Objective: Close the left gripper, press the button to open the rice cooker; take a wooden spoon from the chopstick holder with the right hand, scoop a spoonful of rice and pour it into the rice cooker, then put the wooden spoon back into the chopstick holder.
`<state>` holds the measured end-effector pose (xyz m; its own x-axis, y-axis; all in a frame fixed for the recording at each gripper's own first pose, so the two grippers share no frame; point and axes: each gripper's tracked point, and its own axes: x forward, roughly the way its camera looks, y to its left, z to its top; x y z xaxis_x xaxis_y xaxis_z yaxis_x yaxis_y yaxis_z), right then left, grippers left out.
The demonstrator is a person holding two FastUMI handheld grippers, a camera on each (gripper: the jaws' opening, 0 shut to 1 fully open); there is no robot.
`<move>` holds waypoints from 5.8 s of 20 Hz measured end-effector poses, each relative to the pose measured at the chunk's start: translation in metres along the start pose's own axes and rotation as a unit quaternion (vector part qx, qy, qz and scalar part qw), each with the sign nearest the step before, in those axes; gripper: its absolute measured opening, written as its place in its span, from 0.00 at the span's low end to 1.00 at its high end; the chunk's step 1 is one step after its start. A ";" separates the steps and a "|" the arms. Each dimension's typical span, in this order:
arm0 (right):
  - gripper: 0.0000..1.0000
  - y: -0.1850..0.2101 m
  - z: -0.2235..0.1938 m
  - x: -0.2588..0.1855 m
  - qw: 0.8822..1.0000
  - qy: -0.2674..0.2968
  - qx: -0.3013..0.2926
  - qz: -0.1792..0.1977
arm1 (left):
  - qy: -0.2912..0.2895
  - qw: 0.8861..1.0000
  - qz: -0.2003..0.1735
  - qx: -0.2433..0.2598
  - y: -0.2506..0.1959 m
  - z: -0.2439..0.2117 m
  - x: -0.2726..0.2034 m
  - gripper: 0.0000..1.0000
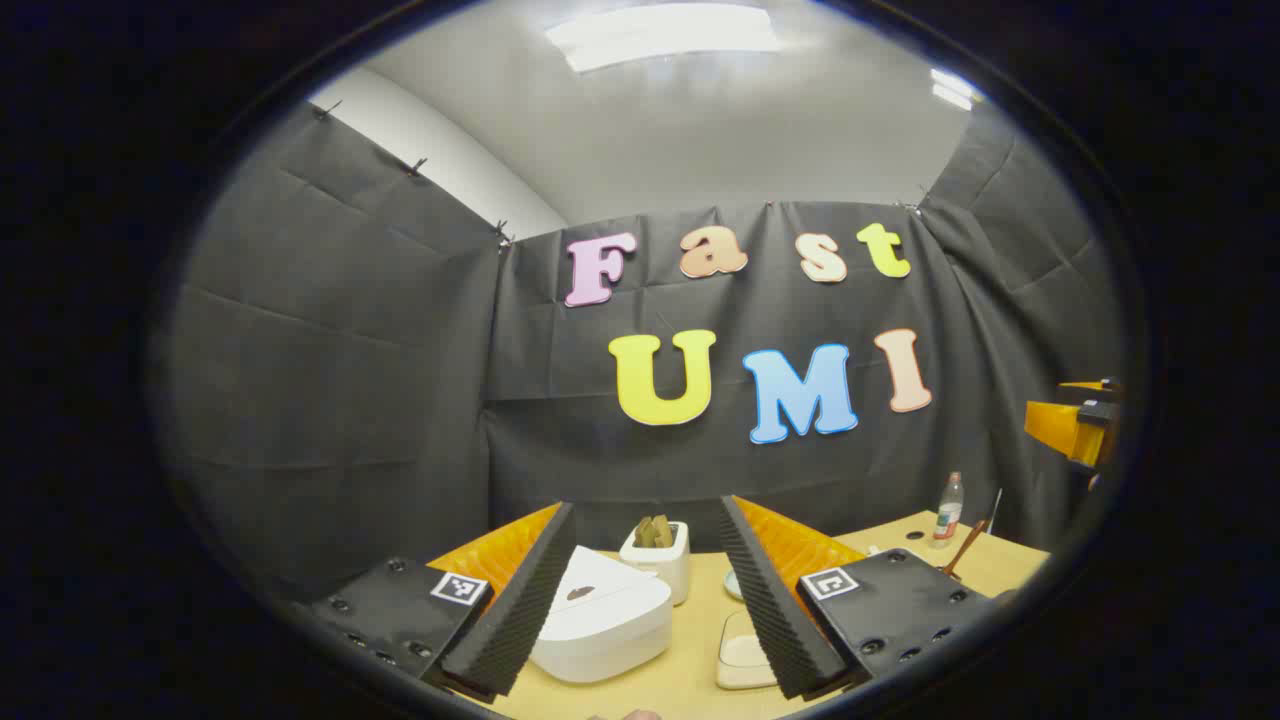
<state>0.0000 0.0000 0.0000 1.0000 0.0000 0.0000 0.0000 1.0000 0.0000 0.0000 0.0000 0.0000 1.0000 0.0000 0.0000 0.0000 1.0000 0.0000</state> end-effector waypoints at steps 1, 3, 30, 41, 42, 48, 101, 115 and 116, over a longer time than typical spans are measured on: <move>0.95 0.001 0.000 0.000 1.000 0.000 -0.002 0.002 | 0.000 1.000 0.001 0.000 0.004 -0.001 -0.012 0.95; 0.95 0.002 0.000 -0.002 1.000 -0.001 -0.004 0.006 | -0.001 1.000 0.005 0.000 0.006 0.001 -0.021 0.95; 0.95 0.031 -0.003 0.004 0.999 -0.001 0.006 0.050 | -0.007 0.998 0.059 0.004 0.039 0.006 -0.026 0.88; 0.95 0.033 -0.002 0.002 0.999 -0.001 -0.003 0.038 | -0.015 1.000 0.025 0.006 0.035 0.007 -0.013 0.23; 0.95 0.034 -0.003 0.002 0.999 -0.002 -0.004 0.037 | -0.013 1.000 0.026 0.004 0.039 0.002 -0.010 0.22; 0.95 0.036 -0.007 -0.001 1.000 0.002 -0.013 0.019 | 0.002 1.000 -0.002 -0.020 0.045 -0.016 0.016 0.12; 0.95 -0.041 -0.014 -0.031 0.991 0.030 -0.045 -0.119 | 0.148 0.987 0.055 -0.035 0.121 -0.174 0.177 0.12; 0.95 -0.080 -0.042 0.025 0.997 0.038 -0.004 -0.068 | 0.019 0.997 0.058 -0.037 0.073 -0.025 0.096 0.22; 0.95 -0.084 -0.046 0.031 0.997 0.041 -0.003 -0.066 | 0.011 0.998 0.056 -0.032 0.066 -0.016 0.088 0.24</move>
<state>0.0314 -0.0842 -0.0458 0.9880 -0.1315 -0.0805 0.1310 0.9913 -0.0114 0.0876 0.0664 -0.0159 0.9934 0.1112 -0.0265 -0.1126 0.9917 -0.0620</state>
